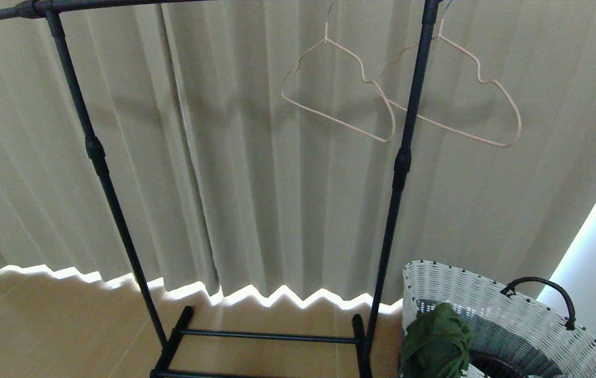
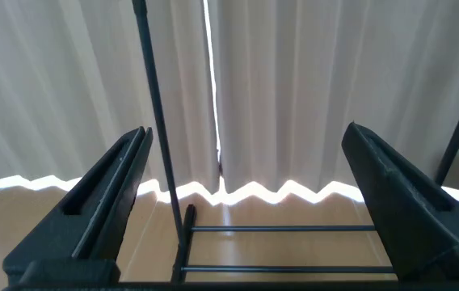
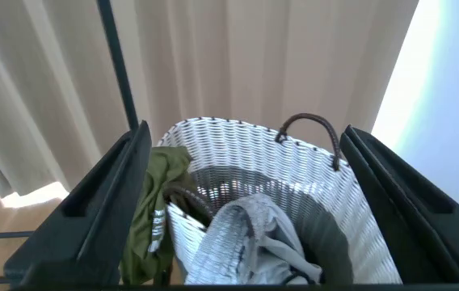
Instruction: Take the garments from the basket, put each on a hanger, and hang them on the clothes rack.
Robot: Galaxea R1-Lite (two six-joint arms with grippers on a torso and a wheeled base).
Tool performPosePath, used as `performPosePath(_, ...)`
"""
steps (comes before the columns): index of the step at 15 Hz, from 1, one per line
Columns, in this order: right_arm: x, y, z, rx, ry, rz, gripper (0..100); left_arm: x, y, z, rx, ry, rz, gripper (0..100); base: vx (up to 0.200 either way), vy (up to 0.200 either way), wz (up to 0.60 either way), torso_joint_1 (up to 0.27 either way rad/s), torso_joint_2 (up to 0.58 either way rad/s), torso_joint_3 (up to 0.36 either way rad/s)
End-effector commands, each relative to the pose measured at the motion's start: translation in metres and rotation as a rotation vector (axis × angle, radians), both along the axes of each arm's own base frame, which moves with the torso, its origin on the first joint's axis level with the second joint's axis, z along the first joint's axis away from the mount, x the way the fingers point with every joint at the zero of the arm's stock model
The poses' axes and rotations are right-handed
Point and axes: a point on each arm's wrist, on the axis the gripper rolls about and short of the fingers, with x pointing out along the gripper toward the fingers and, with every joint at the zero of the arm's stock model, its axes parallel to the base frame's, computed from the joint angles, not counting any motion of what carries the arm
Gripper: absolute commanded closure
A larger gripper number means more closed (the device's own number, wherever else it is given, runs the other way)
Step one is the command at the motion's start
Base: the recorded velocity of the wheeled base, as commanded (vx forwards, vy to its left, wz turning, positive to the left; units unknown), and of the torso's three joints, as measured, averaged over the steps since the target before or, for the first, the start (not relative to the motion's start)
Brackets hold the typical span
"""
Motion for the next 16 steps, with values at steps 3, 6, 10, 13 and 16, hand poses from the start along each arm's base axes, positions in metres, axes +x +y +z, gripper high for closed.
performPosePath(3,0.0,0.0,-0.0001,0.0,0.0,0.0,0,0.0,0.0,0.0002,-0.002,-0.002,0.001,0,0.0,0.0,0.0,0.0,0.0,0.0)
performPosePath(6,0.0,0.0,0.0001,-0.002,-0.001,0.0,0,0.0,-0.0001,0.0001,0.001,-0.001,-0.002,0,0.0,0.0,0.0,0.0,0.0,0.0)
performPosePath(10,-0.0001,-0.0003,0.0001,0.006,-0.002,-0.013,0,0.0,-0.0008,0.0001,0.004,-0.001,-0.036,0,0.0,0.0,-0.45,0.002,0.0,0.003)
performPosePath(13,-0.0001,-0.0004,0.0002,0.008,-0.004,-0.017,0,0.0,-0.0008,0.0001,0.005,-0.001,-0.034,0,0.0,0.0,0.0,0.0,0.0,0.0)
performPosePath(16,-0.0001,-0.0004,0.0002,0.005,-0.004,-0.017,0,0.0,-0.0008,0.0002,0.027,-0.003,-0.032,0,0.0,0.0,0.0,0.0,0.0,0.0)
